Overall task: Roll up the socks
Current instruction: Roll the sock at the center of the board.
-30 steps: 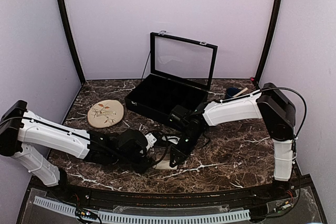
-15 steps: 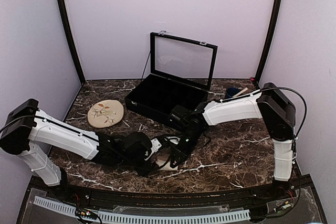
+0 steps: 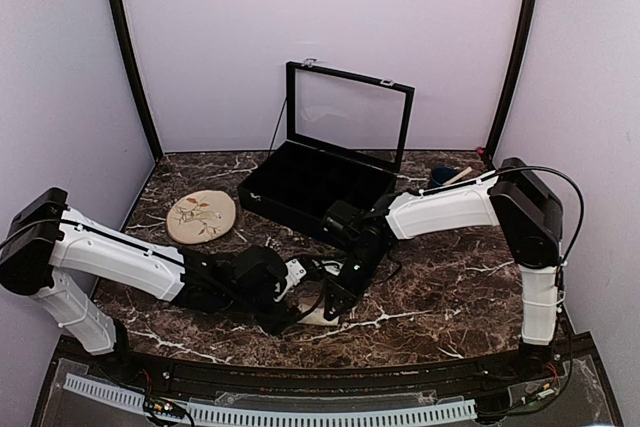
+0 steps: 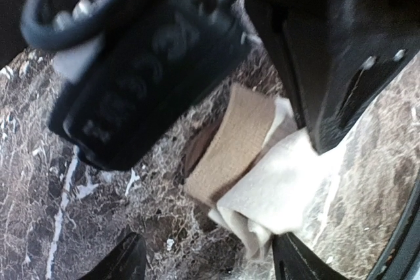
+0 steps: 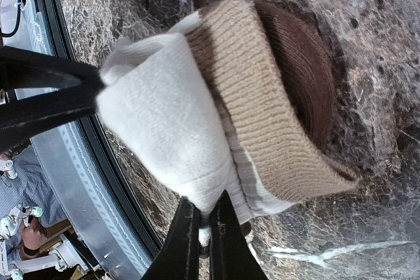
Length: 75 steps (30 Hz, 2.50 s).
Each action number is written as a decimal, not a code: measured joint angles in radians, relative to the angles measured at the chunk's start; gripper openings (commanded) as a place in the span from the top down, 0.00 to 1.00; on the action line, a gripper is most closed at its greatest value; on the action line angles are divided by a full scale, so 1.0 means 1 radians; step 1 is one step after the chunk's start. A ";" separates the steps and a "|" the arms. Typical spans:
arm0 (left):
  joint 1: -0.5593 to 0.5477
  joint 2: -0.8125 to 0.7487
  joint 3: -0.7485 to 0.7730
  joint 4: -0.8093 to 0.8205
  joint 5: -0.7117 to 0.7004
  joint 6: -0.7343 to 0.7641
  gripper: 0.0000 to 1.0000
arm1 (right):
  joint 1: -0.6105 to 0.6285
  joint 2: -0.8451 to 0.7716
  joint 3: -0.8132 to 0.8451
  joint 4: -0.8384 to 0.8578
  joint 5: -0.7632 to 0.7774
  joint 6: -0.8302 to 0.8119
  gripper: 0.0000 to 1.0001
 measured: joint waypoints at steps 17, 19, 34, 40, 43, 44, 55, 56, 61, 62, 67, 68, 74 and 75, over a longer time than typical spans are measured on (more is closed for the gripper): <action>0.000 -0.141 0.029 -0.067 0.027 -0.091 0.39 | -0.001 0.000 0.000 -0.003 -0.003 -0.018 1.00; 0.000 -0.148 0.027 -0.067 0.028 -0.098 0.39 | -0.001 0.000 0.000 -0.003 -0.003 -0.018 1.00; 0.000 0.009 0.011 0.035 0.034 -0.130 0.66 | -0.001 0.011 0.002 0.000 -0.019 -0.012 1.00; 0.000 0.041 0.011 0.077 0.048 -0.145 0.82 | -0.001 0.021 0.013 -0.005 -0.024 -0.010 1.00; 0.000 0.059 0.011 0.086 0.054 -0.151 0.88 | -0.001 0.028 0.023 -0.009 -0.028 -0.010 1.00; 0.000 0.068 0.011 0.087 0.055 -0.154 0.90 | -0.001 0.030 0.025 -0.010 -0.029 -0.010 1.00; 0.000 0.096 0.011 0.105 0.069 -0.237 1.00 | -0.003 0.040 0.031 -0.019 -0.036 0.008 0.87; 0.000 0.096 0.011 0.106 0.069 -0.245 1.00 | -0.004 0.040 0.031 -0.020 -0.035 0.009 0.86; 0.000 0.095 0.007 0.105 0.061 -0.306 1.00 | -0.014 0.040 0.031 -0.016 -0.036 0.023 0.82; 0.000 0.093 0.003 0.105 0.057 -0.321 1.00 | -0.016 0.040 0.031 -0.013 -0.036 0.026 0.82; 0.000 0.082 -0.010 0.088 0.038 -0.391 1.00 | -0.042 0.031 0.011 0.040 -0.036 0.041 0.80; 0.000 0.081 -0.010 0.086 0.035 -0.406 1.00 | -0.046 0.027 0.005 0.050 -0.036 0.047 0.80; 0.000 0.080 -0.010 0.075 0.021 -0.466 1.00 | -0.055 0.000 -0.031 0.101 -0.026 0.070 0.79; 0.000 0.079 -0.011 0.072 0.020 -0.477 1.00 | -0.055 -0.002 -0.032 0.106 -0.023 0.072 0.79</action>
